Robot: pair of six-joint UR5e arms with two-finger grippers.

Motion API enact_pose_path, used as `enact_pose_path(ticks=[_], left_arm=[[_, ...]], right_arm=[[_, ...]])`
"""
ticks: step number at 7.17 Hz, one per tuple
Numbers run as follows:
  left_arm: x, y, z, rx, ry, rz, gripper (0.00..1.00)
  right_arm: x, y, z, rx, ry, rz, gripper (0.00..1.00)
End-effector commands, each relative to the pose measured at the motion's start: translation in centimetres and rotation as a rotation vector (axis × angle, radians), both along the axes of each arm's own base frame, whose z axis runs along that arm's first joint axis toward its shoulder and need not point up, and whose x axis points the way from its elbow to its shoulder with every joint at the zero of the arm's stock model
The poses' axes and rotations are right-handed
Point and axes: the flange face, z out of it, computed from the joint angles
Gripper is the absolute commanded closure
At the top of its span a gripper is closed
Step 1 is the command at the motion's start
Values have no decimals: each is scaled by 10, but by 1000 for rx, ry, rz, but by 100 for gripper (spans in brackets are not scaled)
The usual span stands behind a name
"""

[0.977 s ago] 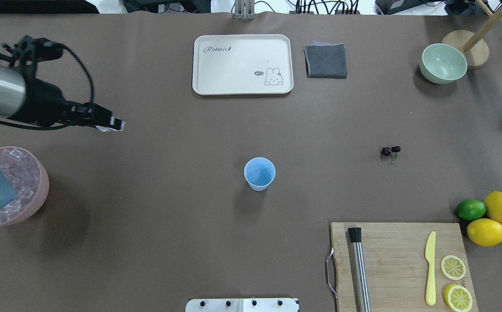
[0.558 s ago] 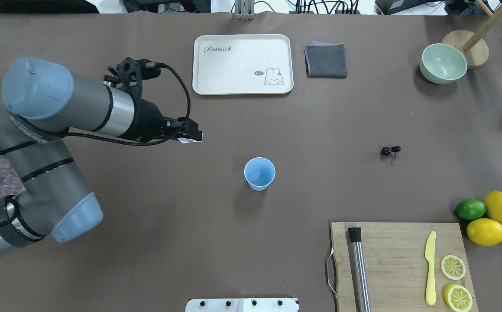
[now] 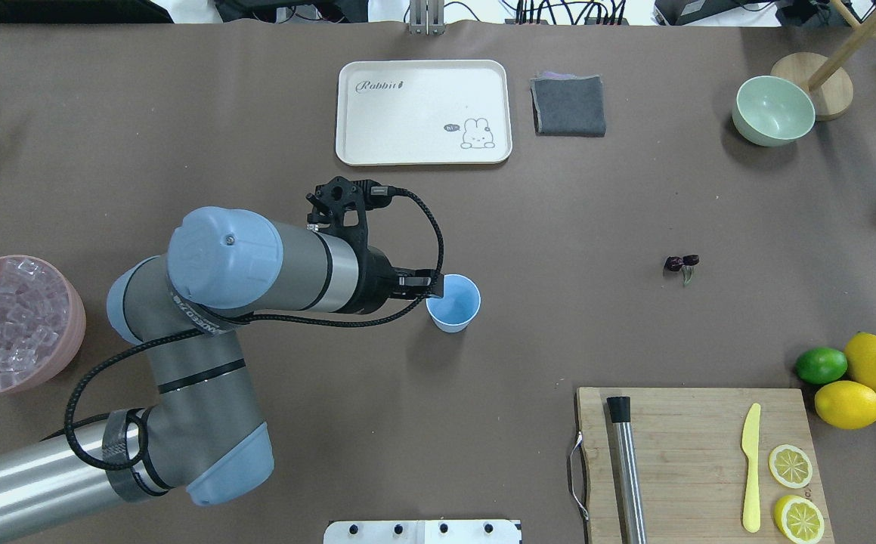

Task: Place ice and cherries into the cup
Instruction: 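Lower the ice cube into the light-blue cup and open the left gripper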

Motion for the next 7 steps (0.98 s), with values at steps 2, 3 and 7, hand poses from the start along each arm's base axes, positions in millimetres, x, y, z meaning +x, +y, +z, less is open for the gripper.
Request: enact_pose_path(ticks=[2,3,7], left_arm=[[36,6,-8,-7,-13,-17,100],[42,3,-12,-8,-15,-17,100],[52,-7,-22,1,-15,-58,50]], right_arm=[[0,0,1,-2,0,1,0],[0,0,0,-1,-1,0,0],[0,1,3,-11,0,3,0]])
